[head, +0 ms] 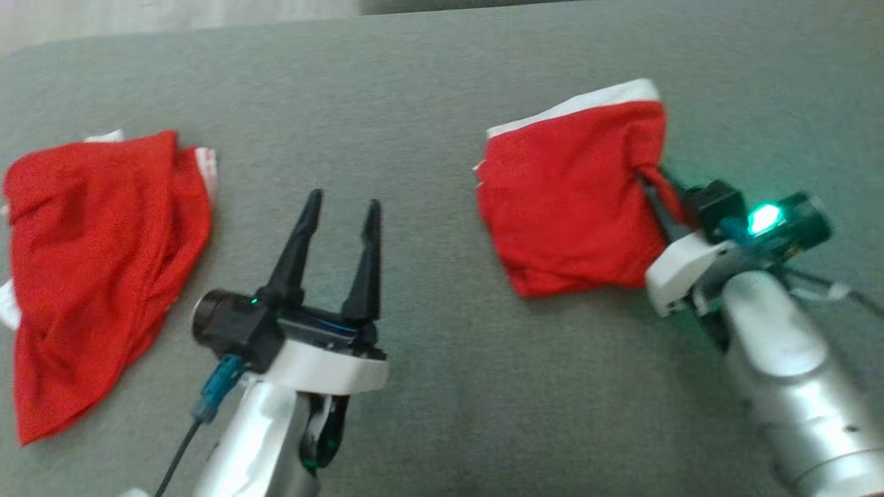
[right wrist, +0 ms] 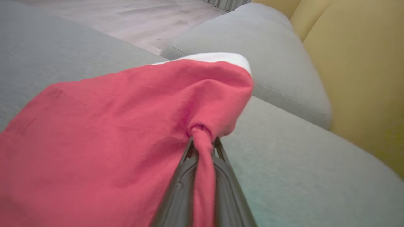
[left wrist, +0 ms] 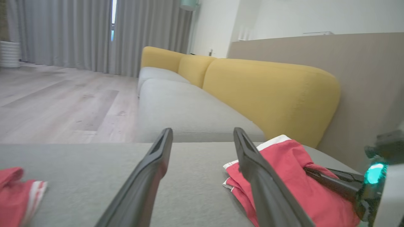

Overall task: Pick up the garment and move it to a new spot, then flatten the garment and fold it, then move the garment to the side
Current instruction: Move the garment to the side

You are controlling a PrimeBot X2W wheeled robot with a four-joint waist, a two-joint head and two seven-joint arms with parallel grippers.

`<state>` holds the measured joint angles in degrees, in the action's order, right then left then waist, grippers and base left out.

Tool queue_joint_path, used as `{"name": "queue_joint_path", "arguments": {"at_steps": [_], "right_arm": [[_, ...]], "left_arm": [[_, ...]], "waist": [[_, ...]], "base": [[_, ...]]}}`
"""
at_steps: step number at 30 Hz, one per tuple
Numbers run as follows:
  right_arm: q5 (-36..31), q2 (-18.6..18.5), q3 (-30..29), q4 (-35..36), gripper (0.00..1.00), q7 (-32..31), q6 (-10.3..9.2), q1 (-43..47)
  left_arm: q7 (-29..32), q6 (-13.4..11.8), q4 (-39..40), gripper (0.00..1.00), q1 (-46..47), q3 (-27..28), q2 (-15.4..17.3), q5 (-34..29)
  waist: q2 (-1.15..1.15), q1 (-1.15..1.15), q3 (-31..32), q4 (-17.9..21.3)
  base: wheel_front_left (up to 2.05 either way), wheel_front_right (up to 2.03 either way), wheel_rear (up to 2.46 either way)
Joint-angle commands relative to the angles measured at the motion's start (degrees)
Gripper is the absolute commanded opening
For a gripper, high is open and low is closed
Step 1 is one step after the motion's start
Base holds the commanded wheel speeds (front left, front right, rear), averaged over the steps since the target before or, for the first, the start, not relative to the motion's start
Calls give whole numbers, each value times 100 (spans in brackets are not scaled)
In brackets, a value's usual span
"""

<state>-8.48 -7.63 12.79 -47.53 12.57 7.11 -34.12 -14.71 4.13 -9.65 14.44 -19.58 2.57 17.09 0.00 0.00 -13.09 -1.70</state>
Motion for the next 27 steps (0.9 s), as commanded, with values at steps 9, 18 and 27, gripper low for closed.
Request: {"name": "queue_joint_path", "arguments": {"at_steps": [9, 18, 27], "right_arm": [[372, -1690, 961, 222, 0, -364, 37, -588], [864, -3031, 948, -23, 0, -640, 37, -888], [855, -3392, 495, -349, 0, -722, 37, -1077]], "left_arm": [[-29, -29, 247, 100, 823, -511, 31, 101], [-29, -73, 386, 100, 1085, -617, 31, 137], [-29, -15, 392, 100, 1081, -384, 31, 79]], "waist": [[0, 0, -329, 513], [0, 0, -709, 343], [0, 0, -867, 215]], "base": [[0, 0, 0], [0, 0, 0], [0, 0, 0]]}}
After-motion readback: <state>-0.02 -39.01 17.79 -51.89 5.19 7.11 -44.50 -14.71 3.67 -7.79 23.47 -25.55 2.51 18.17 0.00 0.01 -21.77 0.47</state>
